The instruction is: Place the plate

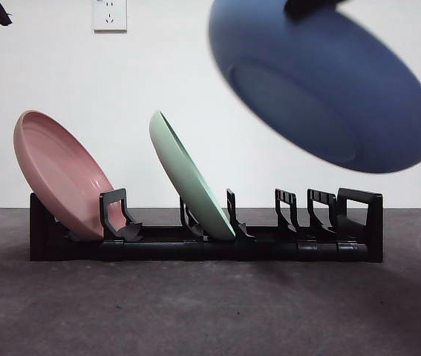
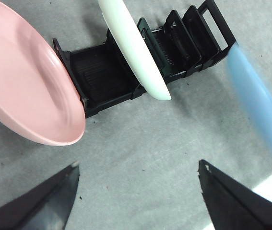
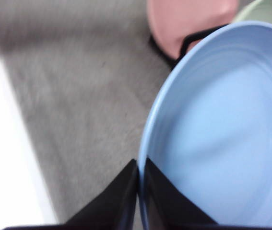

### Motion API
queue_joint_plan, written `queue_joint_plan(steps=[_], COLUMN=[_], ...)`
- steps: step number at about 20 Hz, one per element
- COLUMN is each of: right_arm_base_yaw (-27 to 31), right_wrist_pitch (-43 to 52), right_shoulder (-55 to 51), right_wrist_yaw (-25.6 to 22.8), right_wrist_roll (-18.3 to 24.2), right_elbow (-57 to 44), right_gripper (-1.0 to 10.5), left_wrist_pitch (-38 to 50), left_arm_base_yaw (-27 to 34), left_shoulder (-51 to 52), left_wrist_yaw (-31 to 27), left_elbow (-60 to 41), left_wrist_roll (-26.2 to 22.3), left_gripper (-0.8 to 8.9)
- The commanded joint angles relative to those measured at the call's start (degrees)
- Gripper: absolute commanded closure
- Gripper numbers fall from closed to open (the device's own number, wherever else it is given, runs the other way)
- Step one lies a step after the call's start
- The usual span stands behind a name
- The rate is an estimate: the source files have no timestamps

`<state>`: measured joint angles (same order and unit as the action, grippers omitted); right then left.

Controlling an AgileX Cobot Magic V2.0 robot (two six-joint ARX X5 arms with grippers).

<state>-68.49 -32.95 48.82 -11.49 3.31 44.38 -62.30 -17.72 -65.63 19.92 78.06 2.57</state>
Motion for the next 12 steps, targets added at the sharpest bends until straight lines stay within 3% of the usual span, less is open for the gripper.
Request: queue_joint_plan(steps=[1, 5, 12], right_arm_base_yaw=[-3.74, -7.34, -7.61], right_wrist_pitch=[0.26, 0.5, 7.37], right_shoulder=[3.56, 11.82, 24.06], right_wrist_yaw=[-0.98, -0.92, -0.52], right_wrist_roll=[5.11, 9.53, 15.54], right_elbow=[-0.24, -0.24, -0.24], right_gripper=[9.3, 9.3, 9.3], left_wrist_pitch=[0.63, 0.66, 0.63], left_arm_base_yaw=[-0.2, -0.2, -0.2], left_shoulder=[-0.42, -0.42, -0.42], left_wrist_yaw=[0.52, 0.52, 0.52], left_elbow=[0.96, 0.96, 0.96], left_wrist_roll=[-0.39, -0.39, -0.42], left_gripper=[4.17, 4.17, 4.17])
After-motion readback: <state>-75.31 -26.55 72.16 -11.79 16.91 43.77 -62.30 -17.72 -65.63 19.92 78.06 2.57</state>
